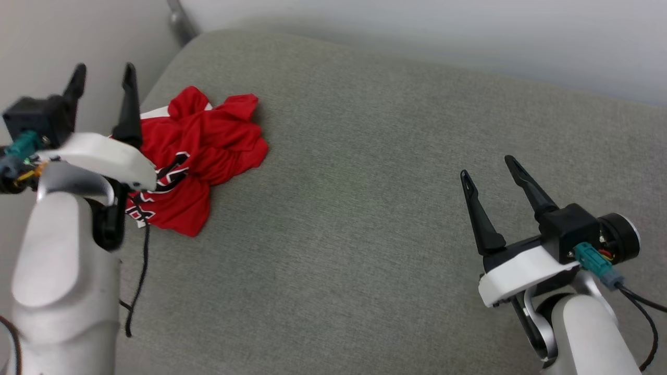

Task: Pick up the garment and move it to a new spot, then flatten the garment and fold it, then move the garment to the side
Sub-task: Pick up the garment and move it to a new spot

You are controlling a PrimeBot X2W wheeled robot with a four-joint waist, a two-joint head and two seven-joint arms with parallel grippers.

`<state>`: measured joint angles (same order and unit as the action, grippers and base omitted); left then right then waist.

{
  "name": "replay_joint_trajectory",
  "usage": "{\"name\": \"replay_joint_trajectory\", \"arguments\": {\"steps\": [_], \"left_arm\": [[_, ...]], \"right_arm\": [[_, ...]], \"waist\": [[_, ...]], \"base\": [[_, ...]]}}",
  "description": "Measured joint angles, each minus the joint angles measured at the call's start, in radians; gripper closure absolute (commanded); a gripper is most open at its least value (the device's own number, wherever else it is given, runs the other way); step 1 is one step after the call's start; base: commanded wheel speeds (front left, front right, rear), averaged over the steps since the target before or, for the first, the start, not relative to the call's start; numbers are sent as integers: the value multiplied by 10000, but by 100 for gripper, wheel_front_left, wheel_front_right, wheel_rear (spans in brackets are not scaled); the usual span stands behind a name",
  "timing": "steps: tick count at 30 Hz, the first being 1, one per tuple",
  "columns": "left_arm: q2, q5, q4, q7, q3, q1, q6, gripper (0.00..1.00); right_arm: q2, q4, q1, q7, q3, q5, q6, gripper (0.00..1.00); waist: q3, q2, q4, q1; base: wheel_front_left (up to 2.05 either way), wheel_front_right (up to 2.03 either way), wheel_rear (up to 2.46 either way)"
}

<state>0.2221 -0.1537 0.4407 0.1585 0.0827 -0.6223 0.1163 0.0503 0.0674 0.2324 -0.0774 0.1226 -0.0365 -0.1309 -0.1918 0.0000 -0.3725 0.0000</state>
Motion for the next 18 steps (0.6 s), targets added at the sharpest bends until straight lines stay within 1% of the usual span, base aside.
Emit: {"name": "replay_joint_trajectory", "arguments": {"steps": [3, 4, 5, 10, 13, 18], "left_arm": [[696, -364, 723, -966, -44, -914, 84, 0], [918, -575, 1001, -1452, -92, -1181, 117, 0], [1668, -1323, 1674, -2696, -453, -1797, 127, 0], [2817, -2529, 2742, -4842, -961, -2117, 144, 0], [3210, -3152, 3168, -5837, -1126, -2189, 144, 0], [3590, -4130, 3588, -7300, -1453, -2166, 144, 0]], "right_arm": [[13, -98, 237, 31, 84, 0, 0, 0], [27, -115, 330, 33, 75, 0, 0, 0], [52, -203, 541, -2, 121, -15, 0, 0], [86, -138, 904, -159, 167, -12, 0, 0], [84, -46, 1115, -284, 209, -4, -2, 0], [88, 92, 1389, -460, 184, 19, 0, 0]], "waist": [[-404, 0, 373, 0], [-550, 0, 498, 0], [-1007, 0, 882, 1], [-1778, 0, 1493, 1], [-2196, 0, 1807, 1], [-2755, 0, 2213, 2]], "base": [[0, 0, 0], [0, 0, 0], [0, 0, 0], [0, 0, 0], [0, 0, 0], [0, 0, 0]]}}
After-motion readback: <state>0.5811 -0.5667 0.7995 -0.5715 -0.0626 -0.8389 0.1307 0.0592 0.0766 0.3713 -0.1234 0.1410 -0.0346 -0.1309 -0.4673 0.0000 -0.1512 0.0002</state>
